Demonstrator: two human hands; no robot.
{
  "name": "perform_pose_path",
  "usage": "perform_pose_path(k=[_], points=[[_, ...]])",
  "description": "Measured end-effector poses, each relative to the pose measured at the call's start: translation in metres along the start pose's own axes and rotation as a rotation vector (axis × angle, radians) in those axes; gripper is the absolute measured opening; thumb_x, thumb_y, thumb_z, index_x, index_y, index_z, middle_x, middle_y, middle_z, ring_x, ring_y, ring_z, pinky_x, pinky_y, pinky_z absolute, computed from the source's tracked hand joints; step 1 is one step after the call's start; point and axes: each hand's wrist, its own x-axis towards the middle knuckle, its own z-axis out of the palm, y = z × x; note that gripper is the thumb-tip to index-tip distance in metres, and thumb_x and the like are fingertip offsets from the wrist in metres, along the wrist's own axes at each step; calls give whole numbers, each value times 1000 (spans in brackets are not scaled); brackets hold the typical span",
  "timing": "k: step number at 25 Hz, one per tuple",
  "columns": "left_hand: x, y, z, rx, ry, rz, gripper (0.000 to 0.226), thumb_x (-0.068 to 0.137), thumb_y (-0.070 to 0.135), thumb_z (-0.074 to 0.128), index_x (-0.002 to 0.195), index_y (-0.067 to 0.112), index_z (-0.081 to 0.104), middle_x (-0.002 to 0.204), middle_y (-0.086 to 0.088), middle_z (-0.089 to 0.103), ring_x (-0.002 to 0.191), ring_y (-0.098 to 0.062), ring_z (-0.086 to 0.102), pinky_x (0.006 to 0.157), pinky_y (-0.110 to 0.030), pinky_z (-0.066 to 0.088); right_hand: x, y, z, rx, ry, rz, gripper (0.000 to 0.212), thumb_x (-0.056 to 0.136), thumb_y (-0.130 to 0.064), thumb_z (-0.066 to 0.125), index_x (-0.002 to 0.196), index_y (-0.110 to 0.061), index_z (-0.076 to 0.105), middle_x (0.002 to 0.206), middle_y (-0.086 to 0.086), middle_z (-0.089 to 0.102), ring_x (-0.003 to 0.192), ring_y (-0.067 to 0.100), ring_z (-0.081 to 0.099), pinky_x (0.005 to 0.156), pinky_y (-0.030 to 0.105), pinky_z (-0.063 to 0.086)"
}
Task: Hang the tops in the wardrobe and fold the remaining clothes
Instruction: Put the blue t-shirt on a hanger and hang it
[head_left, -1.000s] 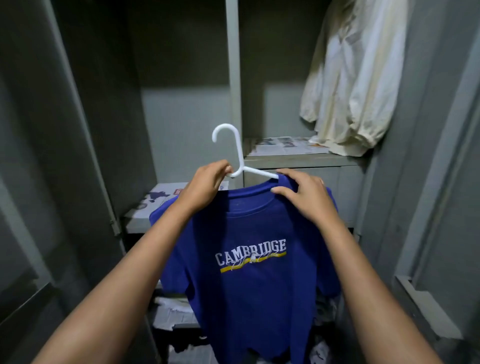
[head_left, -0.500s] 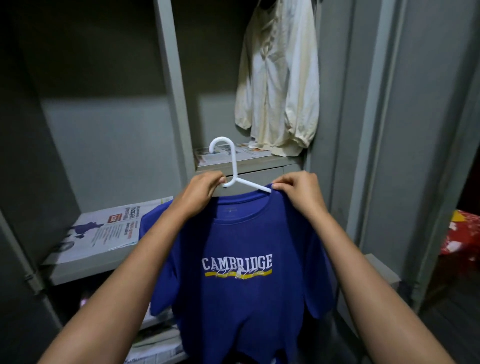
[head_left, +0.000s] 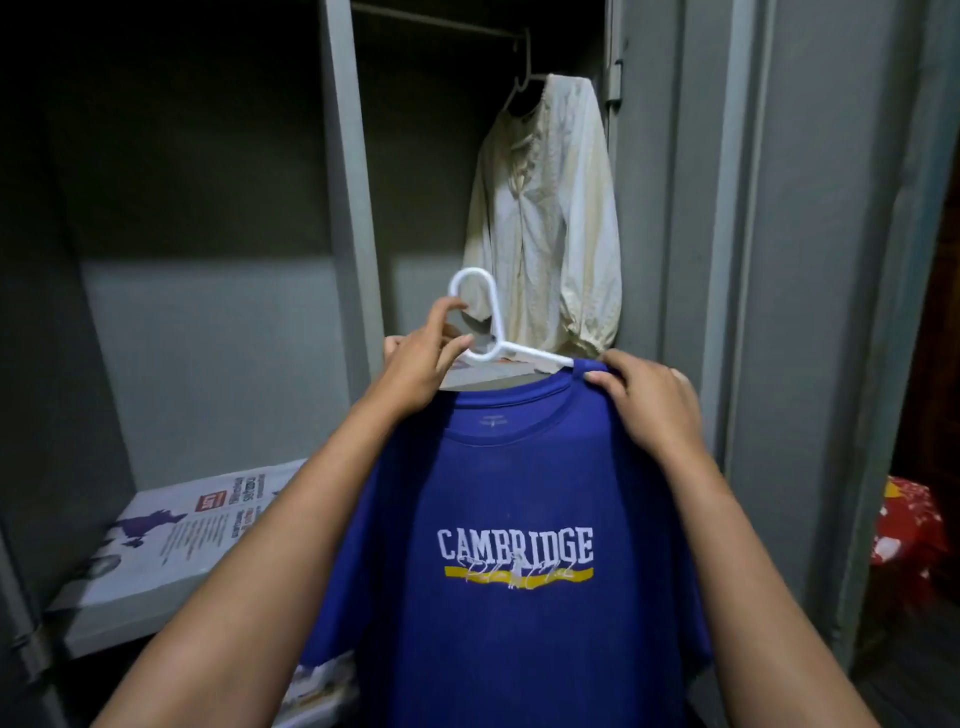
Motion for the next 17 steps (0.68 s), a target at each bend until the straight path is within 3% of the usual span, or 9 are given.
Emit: perform_pose_path(k=[3, 8, 13, 17], points=[[38, 10, -32, 208, 140, -11, 43, 98, 48, 36, 138, 31, 32, 134, 8, 52, 122, -15, 47, 94, -38, 22, 40, -7, -47, -90, 176, 81, 29, 96, -42, 49, 95, -17, 65, 98, 12, 70, 95, 33, 61, 76, 36, 34], [95, 8, -72, 298, 387, -79, 51, 98, 47, 37, 142, 20, 34, 142, -1, 45, 133, -17, 37, 111, -43, 17, 151, -31, -122, -189, 340, 233, 31, 95, -38, 53, 102, -12, 69, 105, 18, 67, 101, 34, 61, 81, 34, 35], [142, -6, -83, 423, 344, -107, 69, 97, 46, 43, 151, 14, 16, 159, -3, 14, 147, -19, 9, 118, -42, 5, 266, -65, -149, -190, 497, 309, 25, 96, -25, 53, 110, -8, 65, 115, 19, 64, 108, 33, 59, 88, 34, 35], [171, -39, -75, 628, 318, -89, 85, 95, 50, 45, 152, 10, -3, 160, -3, -15, 147, -20, -14, 119, -43, -5, 329, -75, -116, -214, 555, 316, 22, 97, -17, 48, 108, -9, 65, 112, 16, 65, 105, 30, 61, 88, 34, 35]])
